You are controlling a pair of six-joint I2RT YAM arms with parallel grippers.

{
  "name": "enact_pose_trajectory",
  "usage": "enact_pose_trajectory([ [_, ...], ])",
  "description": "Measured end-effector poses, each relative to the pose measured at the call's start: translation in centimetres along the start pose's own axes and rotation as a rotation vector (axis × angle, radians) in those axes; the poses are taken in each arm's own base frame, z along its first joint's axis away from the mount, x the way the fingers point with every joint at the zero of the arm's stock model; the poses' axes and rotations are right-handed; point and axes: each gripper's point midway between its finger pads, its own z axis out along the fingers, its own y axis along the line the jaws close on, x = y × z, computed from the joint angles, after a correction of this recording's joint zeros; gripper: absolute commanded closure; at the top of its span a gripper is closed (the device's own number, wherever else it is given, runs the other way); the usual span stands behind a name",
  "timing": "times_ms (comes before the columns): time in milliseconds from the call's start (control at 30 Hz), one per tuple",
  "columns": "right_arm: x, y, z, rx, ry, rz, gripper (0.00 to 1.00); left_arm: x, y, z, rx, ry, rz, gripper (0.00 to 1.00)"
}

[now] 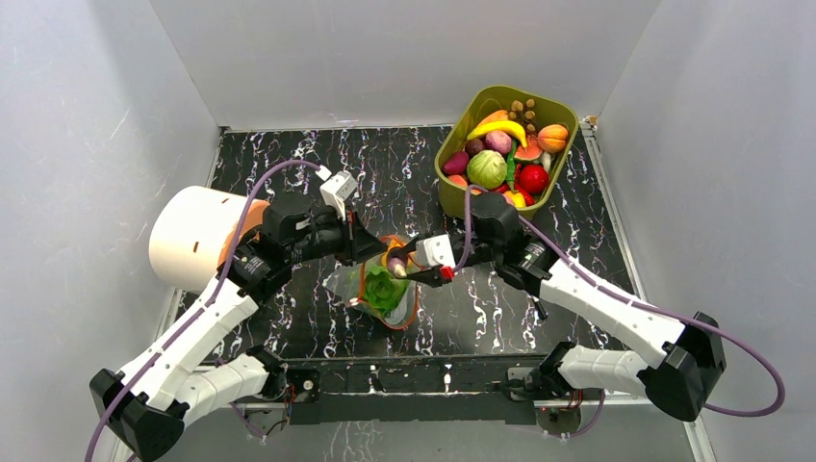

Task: Place the food in the zip-top bag and seal the zipper
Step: Place the fake vegetable in the zipper food storage bag.

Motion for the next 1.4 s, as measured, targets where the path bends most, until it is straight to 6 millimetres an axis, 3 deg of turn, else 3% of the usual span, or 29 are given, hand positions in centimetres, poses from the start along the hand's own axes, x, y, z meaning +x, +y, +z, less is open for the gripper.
enact_pose_trajectory([
  [167, 1.9, -0.7, 0.1, 0.020, 0.065, -0.072, 0.70, 0.3, -0.5, -0.2, 0.028, 0.010, 0.016, 1.00],
  [467, 6.0, 0.4, 1.0, -0.032, 0.167, -0.056, 0.65, 0.3, -0.9, -0.4, 0.056, 0.009, 0.034, 1.00],
  [600, 6.9, 0.2, 1.0, -0.022, 0.202, -0.059, 0.57, 0.3, -1.1, -0.4, 0.064, 0.013, 0.037, 1.00],
  [800, 8.1, -0.1, 0.7, -0.005, 0.256, -0.060, 0.32, 0.3, -1.1, -0.4, 0.064, 0.012, 0.033, 1.00],
  [900, 8.2, -0.1, 0.6, 0.000, 0.266, -0.056, 0.26, 0.2, -1.0, -0.4, 0.060, 0.005, 0.030, 1.00],
  [1133, 7.5, 0.1, 0.1, 0.010, 0.266, -0.024, 0.24, -0.2, -0.7, -0.3, 0.039, -0.014, 0.032, 1.00],
  [1400, 3.0, -1.8, -0.9, 0.130, 0.191, 0.107, 0.25, -0.3, 0.6, -0.2, -0.023, -0.033, 0.055, 1.00],
])
